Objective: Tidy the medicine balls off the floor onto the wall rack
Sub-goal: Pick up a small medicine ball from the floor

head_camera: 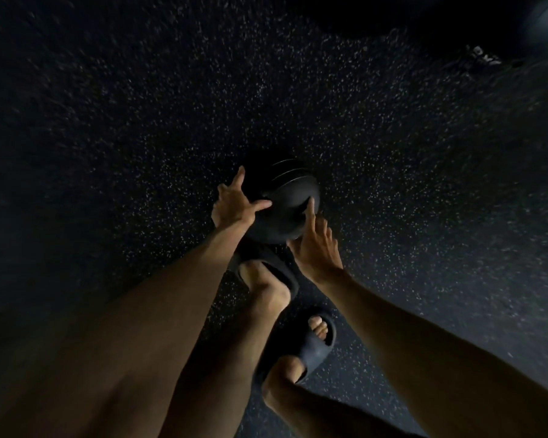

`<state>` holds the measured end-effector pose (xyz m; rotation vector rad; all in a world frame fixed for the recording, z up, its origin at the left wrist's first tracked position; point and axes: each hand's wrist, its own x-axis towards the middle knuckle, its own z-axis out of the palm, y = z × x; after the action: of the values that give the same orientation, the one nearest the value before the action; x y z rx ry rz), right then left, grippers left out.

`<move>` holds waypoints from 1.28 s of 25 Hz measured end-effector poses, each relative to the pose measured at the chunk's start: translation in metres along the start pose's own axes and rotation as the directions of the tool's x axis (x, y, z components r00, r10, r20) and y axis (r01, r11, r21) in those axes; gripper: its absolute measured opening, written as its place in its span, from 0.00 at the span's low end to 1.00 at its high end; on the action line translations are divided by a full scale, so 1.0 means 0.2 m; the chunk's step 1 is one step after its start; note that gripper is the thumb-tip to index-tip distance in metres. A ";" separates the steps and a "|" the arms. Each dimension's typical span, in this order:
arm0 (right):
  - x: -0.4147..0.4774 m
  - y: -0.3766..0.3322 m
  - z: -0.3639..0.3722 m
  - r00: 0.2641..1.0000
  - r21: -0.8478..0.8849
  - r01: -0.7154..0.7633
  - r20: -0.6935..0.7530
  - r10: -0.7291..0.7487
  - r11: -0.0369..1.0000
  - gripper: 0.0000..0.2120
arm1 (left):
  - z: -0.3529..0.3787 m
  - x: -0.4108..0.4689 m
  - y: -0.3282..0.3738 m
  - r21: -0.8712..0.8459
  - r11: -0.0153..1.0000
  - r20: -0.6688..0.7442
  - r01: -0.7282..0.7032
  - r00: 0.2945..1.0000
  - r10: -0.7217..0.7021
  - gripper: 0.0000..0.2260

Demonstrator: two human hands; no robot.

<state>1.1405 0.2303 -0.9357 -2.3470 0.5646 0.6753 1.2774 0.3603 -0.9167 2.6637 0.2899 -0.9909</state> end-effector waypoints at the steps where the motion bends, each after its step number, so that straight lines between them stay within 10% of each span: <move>1: 0.02 -0.02 0.00 1.000 0.019 -0.021 -0.008 0.021 1.000 0.45 | -0.01 0.03 0.02 -0.013 1.000 0.005 0.003 1.000 -0.003 0.42; 9: 0.53 -0.29 -0.24 0.978 0.171 -0.209 0.047 0.204 0.963 0.45 | -0.10 0.28 0.13 -0.293 0.950 -0.197 -0.108 0.979 0.051 0.32; 14: 0.79 -0.40 -0.41 0.953 0.146 -0.302 0.032 0.301 0.942 0.40 | -0.06 0.21 0.01 -0.150 0.941 -0.100 -0.303 0.952 0.290 0.50; 19: 1.03 -0.49 -0.52 0.910 0.345 -0.382 -0.020 0.413 0.858 0.36 | -0.20 0.41 0.17 -0.217 0.955 -0.027 -0.200 0.980 0.199 0.53; 27: 0.81 -0.47 -0.52 0.996 0.125 -0.066 -0.043 0.072 0.990 0.46 | -0.50 0.70 0.46 -0.327 0.945 0.018 -0.019 1.000 0.026 0.41; 32: 0.90 -0.62 -0.55 0.990 0.169 -0.012 -0.136 0.036 0.986 0.35 | -0.56 0.86 0.58 -0.382 0.924 -0.111 0.022 0.991 -0.069 0.32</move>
<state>1.3837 0.2067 -0.9129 -2.2433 0.6847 0.4588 1.5070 0.3031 -0.9269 2.3707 0.5169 -0.6983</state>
